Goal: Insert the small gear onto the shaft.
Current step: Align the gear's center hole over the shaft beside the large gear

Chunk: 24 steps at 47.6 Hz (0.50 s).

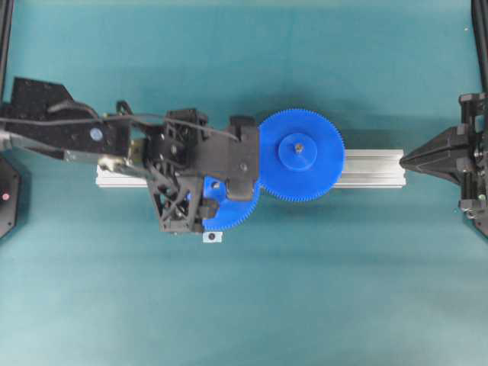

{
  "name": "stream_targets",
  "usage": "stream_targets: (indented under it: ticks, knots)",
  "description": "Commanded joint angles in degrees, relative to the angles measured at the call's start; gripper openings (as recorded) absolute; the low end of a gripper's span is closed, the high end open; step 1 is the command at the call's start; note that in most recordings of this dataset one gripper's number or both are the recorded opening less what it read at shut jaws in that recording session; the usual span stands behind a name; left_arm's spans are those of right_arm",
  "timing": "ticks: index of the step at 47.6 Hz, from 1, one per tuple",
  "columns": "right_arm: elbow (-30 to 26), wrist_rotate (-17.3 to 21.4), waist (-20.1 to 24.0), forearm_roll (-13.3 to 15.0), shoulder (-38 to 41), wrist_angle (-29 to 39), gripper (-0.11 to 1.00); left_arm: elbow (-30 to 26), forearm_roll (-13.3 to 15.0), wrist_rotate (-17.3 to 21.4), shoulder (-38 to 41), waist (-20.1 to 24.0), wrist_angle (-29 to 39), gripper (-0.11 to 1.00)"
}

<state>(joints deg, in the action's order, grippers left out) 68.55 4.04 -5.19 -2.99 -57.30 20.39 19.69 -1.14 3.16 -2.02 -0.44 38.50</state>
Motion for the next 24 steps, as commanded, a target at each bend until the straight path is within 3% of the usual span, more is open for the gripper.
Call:
stream_targets:
  ticks: [1, 24]
  knots:
    - [-0.8, 0.4, -0.1, 0.0, -0.1, -0.3, 0.07, -1.1, -0.1, 1.2, -1.7, 1.2, -0.2, 0.72]
    - [-0.6, 0.4, -0.1, 0.0, -2.3, 0.2, 0.07, 0.4, -0.1, 3.2, 1.5, 4.3, -0.5, 0.72]
